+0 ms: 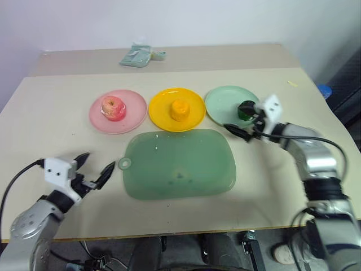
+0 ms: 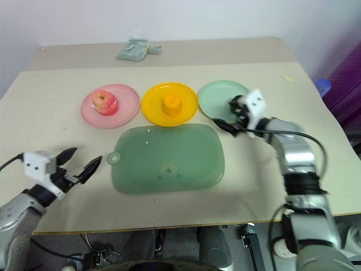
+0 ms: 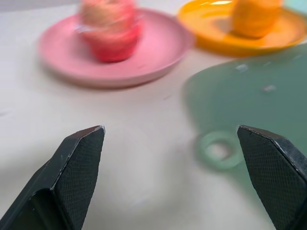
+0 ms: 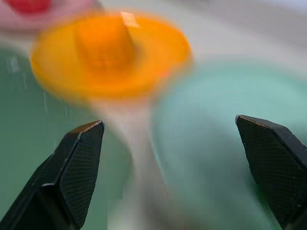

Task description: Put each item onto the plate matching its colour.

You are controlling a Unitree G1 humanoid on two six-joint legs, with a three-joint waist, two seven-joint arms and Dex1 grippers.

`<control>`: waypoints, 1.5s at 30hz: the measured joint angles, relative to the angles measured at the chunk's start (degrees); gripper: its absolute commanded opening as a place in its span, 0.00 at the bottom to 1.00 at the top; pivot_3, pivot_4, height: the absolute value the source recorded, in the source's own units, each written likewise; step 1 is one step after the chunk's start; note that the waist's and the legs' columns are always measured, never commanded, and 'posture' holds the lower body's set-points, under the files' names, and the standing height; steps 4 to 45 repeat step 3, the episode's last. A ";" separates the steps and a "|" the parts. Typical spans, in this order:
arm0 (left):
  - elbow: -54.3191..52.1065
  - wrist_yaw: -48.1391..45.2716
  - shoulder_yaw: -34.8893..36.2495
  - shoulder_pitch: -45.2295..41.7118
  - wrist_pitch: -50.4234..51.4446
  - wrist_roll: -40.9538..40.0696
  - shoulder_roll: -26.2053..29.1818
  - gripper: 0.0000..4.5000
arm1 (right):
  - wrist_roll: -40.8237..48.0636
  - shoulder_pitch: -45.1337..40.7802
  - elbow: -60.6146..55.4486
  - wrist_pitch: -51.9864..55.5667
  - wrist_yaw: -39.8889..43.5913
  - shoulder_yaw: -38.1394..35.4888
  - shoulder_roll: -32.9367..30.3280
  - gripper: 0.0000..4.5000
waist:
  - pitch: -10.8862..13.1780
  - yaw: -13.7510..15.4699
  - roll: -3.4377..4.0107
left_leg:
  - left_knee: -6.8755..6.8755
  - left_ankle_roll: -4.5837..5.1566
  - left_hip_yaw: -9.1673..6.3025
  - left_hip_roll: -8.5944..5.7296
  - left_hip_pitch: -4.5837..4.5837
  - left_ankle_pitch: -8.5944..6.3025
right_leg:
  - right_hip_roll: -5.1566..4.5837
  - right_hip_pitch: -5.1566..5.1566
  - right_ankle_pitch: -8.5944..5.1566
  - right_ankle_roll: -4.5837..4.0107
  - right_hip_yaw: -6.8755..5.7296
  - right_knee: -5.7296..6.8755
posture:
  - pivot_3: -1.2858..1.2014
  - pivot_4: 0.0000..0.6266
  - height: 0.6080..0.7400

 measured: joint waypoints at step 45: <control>4.80 0.27 3.98 0.81 -1.44 1.00 0.57 1.00 | 1.00 5.63 0.30 0.15 2.37 -3.95 -3.66 0.99 | 0.00 -0.27 0.00 | 0.00 0.01 0.07 0.05 0.07 0.00 | 0.12 0.02 0.00 -0.01 0.07 0.02 | 0.52 0.24 1.00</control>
